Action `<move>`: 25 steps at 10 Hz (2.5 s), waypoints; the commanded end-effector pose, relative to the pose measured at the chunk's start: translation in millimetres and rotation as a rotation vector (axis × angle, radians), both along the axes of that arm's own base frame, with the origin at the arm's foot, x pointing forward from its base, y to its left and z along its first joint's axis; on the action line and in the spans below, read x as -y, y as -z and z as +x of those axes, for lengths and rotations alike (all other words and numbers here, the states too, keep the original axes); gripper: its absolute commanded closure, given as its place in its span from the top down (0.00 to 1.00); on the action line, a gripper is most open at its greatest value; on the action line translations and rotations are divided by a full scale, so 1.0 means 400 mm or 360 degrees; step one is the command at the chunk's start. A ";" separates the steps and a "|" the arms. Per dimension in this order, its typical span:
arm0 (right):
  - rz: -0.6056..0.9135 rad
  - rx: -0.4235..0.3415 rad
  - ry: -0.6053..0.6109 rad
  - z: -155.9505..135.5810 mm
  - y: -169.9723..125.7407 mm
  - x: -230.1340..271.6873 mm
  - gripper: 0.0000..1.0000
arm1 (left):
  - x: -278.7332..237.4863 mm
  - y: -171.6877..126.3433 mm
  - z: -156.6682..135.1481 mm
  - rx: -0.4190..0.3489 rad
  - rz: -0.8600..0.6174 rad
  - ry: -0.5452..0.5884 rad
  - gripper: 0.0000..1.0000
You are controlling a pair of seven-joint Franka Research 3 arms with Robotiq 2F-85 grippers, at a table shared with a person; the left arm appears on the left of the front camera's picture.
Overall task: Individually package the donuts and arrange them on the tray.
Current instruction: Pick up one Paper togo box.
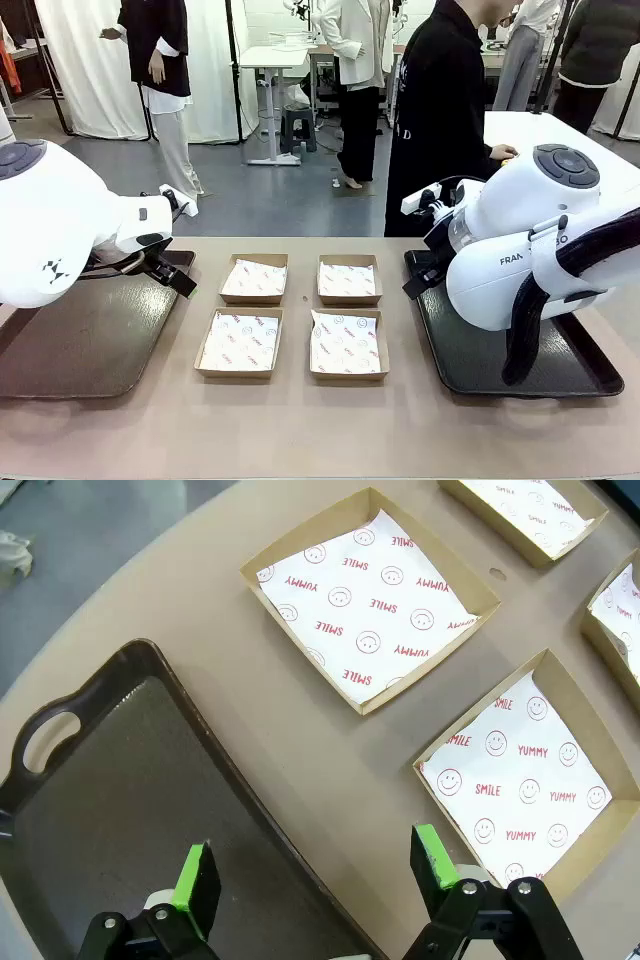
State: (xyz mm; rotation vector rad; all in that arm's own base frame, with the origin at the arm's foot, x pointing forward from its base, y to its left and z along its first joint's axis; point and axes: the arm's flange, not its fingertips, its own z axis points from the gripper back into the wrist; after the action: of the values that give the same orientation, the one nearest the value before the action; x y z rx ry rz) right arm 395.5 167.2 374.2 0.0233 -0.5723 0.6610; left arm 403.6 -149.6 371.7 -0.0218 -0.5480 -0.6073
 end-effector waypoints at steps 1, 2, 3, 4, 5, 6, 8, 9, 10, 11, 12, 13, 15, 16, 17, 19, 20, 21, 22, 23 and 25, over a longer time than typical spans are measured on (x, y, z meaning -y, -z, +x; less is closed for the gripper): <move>0.0000 0.0000 0.0000 0.000 0.000 0.000 1.00 | 0.000 0.000 0.000 0.0000 0.0000 0.0000 1.00; 0.0000 0.0000 0.0000 0.000 0.000 0.000 1.00 | 0.000 0.000 0.000 0.0000 0.0000 0.0000 1.00; 0.0000 0.0000 0.0000 0.000 0.000 0.000 1.00 | 0.000 0.000 0.000 0.0000 0.0000 0.0000 1.00; 0.0000 0.0000 0.0000 0.000 0.000 0.000 1.00 | 0.000 0.000 0.000 0.0000 0.0000 0.0000 1.00; 0.0000 0.0000 0.0000 0.000 0.000 0.000 1.00 | 0.000 0.000 0.000 0.0000 0.0000 0.0000 1.00; 0.0000 0.0000 0.0000 0.000 0.000 0.000 1.00 | 0.000 0.000 0.000 0.0000 0.0000 0.0000 1.00; 0.0000 0.0000 0.0000 0.000 0.000 0.000 1.00 | 0.000 0.000 0.000 0.0000 0.0000 0.0000 1.00; 0.0000 0.0000 0.0000 0.000 0.000 0.000 1.00 | 0.000 0.000 0.000 0.0000 0.0000 0.0000 1.00; 0.0000 0.0000 0.0000 0.000 0.000 0.000 1.00 | 0.000 0.000 0.000 0.0000 0.0000 0.0000 1.00; 0.0000 0.0000 0.0000 0.000 0.000 0.000 1.00 | 0.000 0.000 0.000 0.0000 0.0000 0.0000 1.00; 0.0000 0.0000 0.0000 0.000 0.000 0.000 1.00 | 0.000 0.000 0.000 0.0000 0.0000 0.0000 1.00; 0.0000 0.0000 0.0000 0.000 0.000 0.000 1.00 | 0.000 0.000 0.000 0.0000 0.0000 0.0000 1.00; 0.0000 0.0000 0.0000 0.000 0.000 0.000 1.00 | 0.000 0.000 0.000 0.0000 0.0000 0.0000 1.00; -0.0032 0.0012 -0.0024 -0.030 0.003 0.018 1.00 | 0.000 0.000 0.000 0.0000 0.0000 0.0000 1.00; -0.0041 0.0004 -0.0092 -0.091 -0.009 0.035 1.00 | -0.014 -0.029 -0.082 -0.0058 0.0000 0.0028 1.00; -0.0111 -0.0061 -0.0207 -0.221 -0.053 0.064 1.00 | -0.037 -0.100 -0.220 -0.0092 0.0045 0.0050 1.00; -0.0167 -0.0117 -0.0237 -0.286 -0.076 0.083 1.00 | -0.059 -0.136 -0.279 -0.0111 0.0044 0.0079 1.00; -0.0251 -0.0187 -0.0221 -0.354 -0.094 0.114 1.00 | -0.083 -0.164 -0.341 -0.0180 0.0065 0.0078 1.00; -0.0307 -0.0269 -0.0212 -0.406 -0.099 0.141 1.00 | -0.097 -0.168 -0.382 -0.0237 0.0078 0.0107 1.00; -0.0358 -0.0320 -0.0220 -0.448 -0.096 0.160 1.00 | -0.104 -0.165 -0.411 -0.0289 0.0076 0.0126 1.00; -0.0463 -0.0340 -0.0250 -0.496 -0.079 0.181 1.00 | -0.120 -0.128 -0.420 -0.0386 0.0142 0.0063 1.00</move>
State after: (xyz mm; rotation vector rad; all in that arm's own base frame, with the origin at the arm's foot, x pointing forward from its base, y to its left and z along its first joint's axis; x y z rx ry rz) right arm 282.6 141.4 486.3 -0.0779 -0.2485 0.8355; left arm 293.4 -132.1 497.5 -0.0216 -0.3021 -0.6677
